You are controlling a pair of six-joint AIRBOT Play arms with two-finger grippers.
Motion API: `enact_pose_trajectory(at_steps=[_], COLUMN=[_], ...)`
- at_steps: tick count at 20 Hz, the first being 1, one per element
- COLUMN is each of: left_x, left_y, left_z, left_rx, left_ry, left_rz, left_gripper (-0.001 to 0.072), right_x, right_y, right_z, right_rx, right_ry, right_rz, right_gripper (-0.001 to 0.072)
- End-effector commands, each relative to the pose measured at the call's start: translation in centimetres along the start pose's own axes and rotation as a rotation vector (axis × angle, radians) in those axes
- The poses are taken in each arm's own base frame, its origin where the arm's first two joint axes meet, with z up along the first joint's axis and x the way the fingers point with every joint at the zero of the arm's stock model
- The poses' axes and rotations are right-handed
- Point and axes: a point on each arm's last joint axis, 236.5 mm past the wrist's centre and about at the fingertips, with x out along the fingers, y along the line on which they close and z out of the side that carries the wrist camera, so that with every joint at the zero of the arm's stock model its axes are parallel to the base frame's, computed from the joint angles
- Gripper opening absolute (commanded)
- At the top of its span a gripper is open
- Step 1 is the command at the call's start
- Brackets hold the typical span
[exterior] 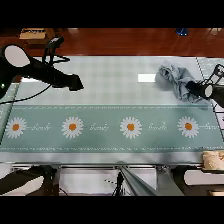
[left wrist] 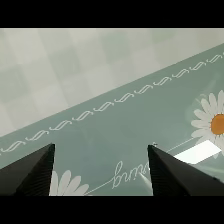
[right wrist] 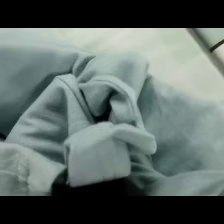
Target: Fold the shirts.
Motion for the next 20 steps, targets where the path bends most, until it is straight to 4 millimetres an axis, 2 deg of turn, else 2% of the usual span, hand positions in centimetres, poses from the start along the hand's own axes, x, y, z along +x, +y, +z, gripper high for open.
enact_pose_trajectory(at_steps=[1,2,4,6,8,10,12,14,16,17,18,20], left_x=[-0.5,-1.2,-3.2,-6.1,-9.9,-14.3,-19.0,-22.7,-25.0,-25.6,-25.7,-24.9], left_y=[-0.3,-0.8,-2.3,-4.3,-6.5,-8.5,-10.3,-11.7,-12.4,-12.3,-12.1,-11.5], left_z=[1.3,1.8,3.4,5.3,7.0,8.3,9.0,9.0,8.2,7.5,6.7,5.0], left_rx=[0.002,0.006,0.021,0.052,0.101,0.145,0.186,0.226,0.249,0.256,0.259,0.23], left_ry=[-0.049,-0.063,-0.11,-0.167,-0.23,-0.305,-0.399,-0.483,-0.529,-0.526,-0.505,-0.426], left_rz=[-0.003,-0.016,-0.052,-0.088,-0.122,-0.135,-0.134,-0.13,-0.117,-0.1,-0.084,-0.068], left_gripper=[0.0717,0.0717,0.0717,0.0718,0.0717,0.0717,0.0717,0.0717,0.0717,0.0717,0.0717,0.0717], right_x=[-2.5,-4.8,-11.9,-21.8,-32.0,-41.5,-49.4,-55.2,-57.9,-57.8,-56.6,-52.2], right_y=[3.3,4.6,7.7,10.7,12.8,14.3,15.6,16.6,17.3,17.7,18.2,19.7], right_z=[2.3,4.6,10.4,15.5,18.2,18.6,17.2,15.0,12.9,11.8,10.6,7.5], right_rx=[-0.051,-0.119,-0.235,-0.286,-0.288,-0.27,-0.221,-0.179,-0.197,-0.219,-0.249,-0.331], right_ry=[-0.051,-0.115,-0.298,-0.514,-0.703,-0.847,-0.929,-0.951,-0.934,-0.897,-0.828,-0.634], right_rz=[0.065,0.09,0.15,0.225,0.313,0.427,0.594,0.767,0.855,0.869,0.865,0.821], right_gripper=[0.002,0.002,0.0019,0.0019,0.0019,0.002,0.002,0.002,0.002,0.002,0.002,0.002])
